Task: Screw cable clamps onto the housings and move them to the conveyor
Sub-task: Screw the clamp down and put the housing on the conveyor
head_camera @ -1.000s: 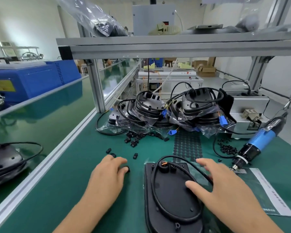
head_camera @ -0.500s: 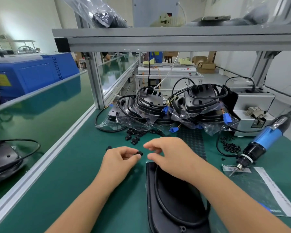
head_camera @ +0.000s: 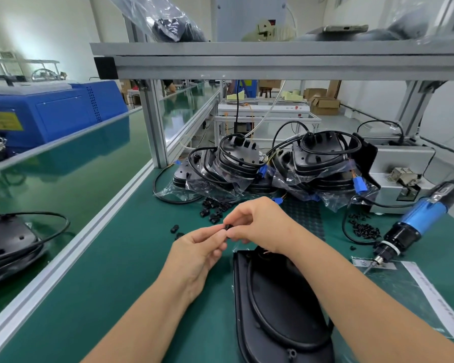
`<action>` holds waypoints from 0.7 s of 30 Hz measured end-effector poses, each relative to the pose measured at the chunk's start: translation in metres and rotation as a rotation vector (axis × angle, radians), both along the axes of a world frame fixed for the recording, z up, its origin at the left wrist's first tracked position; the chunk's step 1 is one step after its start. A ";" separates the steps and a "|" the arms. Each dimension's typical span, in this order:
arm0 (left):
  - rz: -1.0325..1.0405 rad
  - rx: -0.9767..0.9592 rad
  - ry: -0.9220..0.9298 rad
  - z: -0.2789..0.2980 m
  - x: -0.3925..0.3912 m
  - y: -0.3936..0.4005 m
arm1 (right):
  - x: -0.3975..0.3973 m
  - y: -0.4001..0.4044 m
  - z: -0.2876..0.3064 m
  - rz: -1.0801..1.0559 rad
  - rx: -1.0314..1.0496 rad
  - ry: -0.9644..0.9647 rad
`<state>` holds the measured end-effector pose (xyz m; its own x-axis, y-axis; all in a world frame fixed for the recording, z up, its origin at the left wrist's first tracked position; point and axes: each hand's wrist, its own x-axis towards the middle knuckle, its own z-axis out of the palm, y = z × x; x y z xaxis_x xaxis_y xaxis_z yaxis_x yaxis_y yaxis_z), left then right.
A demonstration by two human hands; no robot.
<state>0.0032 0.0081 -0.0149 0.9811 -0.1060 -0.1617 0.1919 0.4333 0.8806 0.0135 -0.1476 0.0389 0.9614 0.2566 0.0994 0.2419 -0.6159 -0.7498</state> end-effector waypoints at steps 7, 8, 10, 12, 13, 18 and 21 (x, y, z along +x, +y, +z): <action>0.047 0.225 -0.079 -0.003 0.002 0.012 | 0.003 -0.005 -0.005 -0.009 0.080 0.126; 0.040 0.288 -0.127 -0.002 0.001 0.012 | 0.003 -0.004 -0.006 -0.006 0.084 0.130; 0.054 0.473 -0.228 0.000 -0.001 0.009 | 0.004 -0.003 -0.007 0.010 0.068 0.120; 0.100 0.604 -0.289 0.003 -0.003 0.006 | 0.004 -0.003 -0.007 0.021 0.056 0.113; 0.114 0.633 -0.311 0.004 -0.003 0.004 | 0.005 -0.004 -0.007 0.022 0.055 0.113; 0.139 0.609 -0.289 0.004 -0.003 0.009 | 0.009 -0.015 -0.008 -0.001 0.052 0.103; 0.107 0.613 -0.260 0.003 -0.002 0.013 | 0.010 -0.014 -0.010 0.006 0.048 0.129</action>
<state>0.0015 0.0215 -0.0122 0.9962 0.0299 0.0813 -0.0757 -0.1551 0.9850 0.0232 -0.1620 0.0291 0.9654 0.2604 -0.0123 0.1454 -0.5773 -0.8035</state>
